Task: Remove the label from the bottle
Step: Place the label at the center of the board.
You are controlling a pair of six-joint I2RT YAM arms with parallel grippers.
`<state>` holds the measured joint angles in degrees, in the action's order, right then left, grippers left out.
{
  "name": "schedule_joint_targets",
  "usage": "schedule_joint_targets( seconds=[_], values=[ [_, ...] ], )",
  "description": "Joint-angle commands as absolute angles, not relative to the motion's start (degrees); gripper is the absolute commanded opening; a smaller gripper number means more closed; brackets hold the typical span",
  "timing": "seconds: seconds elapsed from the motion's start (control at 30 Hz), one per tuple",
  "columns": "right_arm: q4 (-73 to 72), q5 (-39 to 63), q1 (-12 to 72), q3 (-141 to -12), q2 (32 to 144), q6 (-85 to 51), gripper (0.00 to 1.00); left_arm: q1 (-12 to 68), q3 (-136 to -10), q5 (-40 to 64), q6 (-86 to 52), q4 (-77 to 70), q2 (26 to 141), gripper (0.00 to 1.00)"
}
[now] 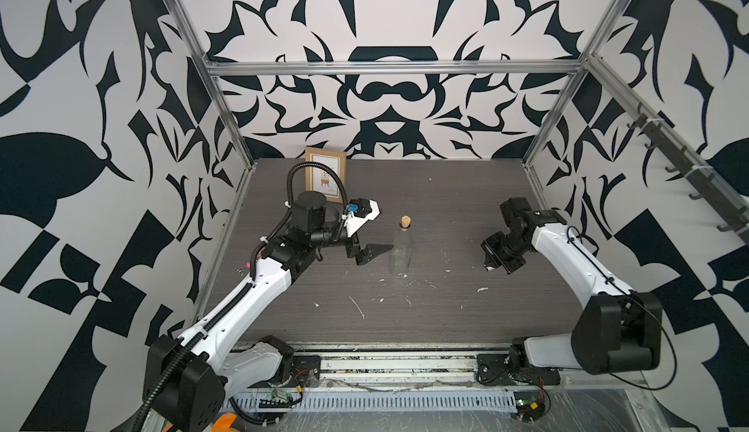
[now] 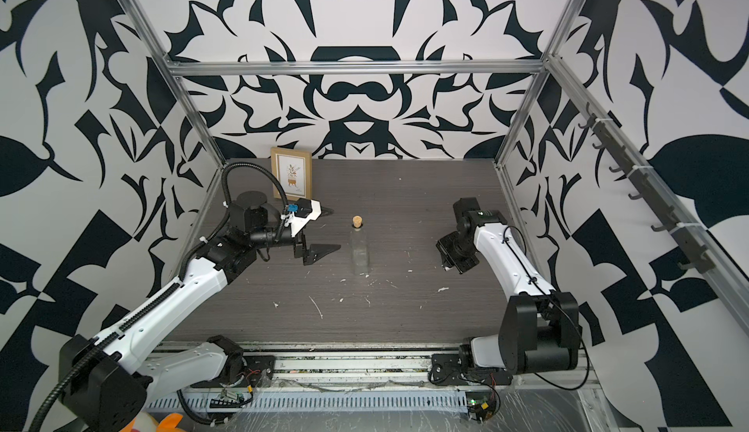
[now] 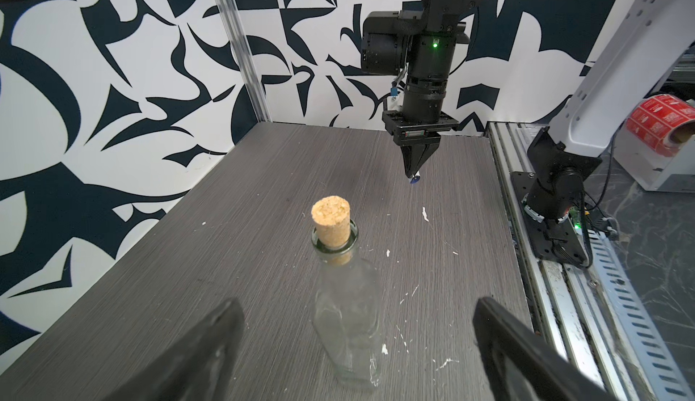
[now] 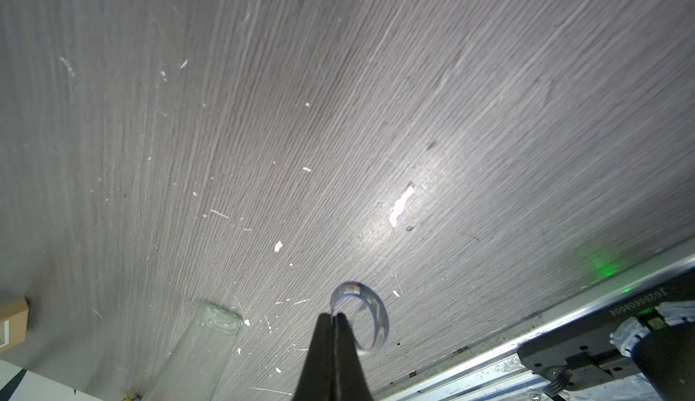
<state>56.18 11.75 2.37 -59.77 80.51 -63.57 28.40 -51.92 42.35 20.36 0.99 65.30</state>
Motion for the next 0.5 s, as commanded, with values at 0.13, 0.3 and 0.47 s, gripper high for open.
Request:
schedule_joint_targets(
  seconds=[0.13, 0.3, 0.47],
  values=[
    [50.82, 17.0, 1.34, -62.42, 90.13, -55.33, 0.0, 29.09, -49.92, 42.45, 21.08, -0.95, 66.22, 0.99],
    [48.67, 17.14, 1.39, -64.1, 94.96, -53.68, 0.0, 29.26, -50.0, 42.38, 21.27, -0.86, 67.08, 0.99],
    [48.27, 16.44, 1.32, -65.15, 97.91, -53.28, 0.0, 29.57, -50.4, 42.54, 21.66, -0.81, 68.1, 0.99]
  ],
)
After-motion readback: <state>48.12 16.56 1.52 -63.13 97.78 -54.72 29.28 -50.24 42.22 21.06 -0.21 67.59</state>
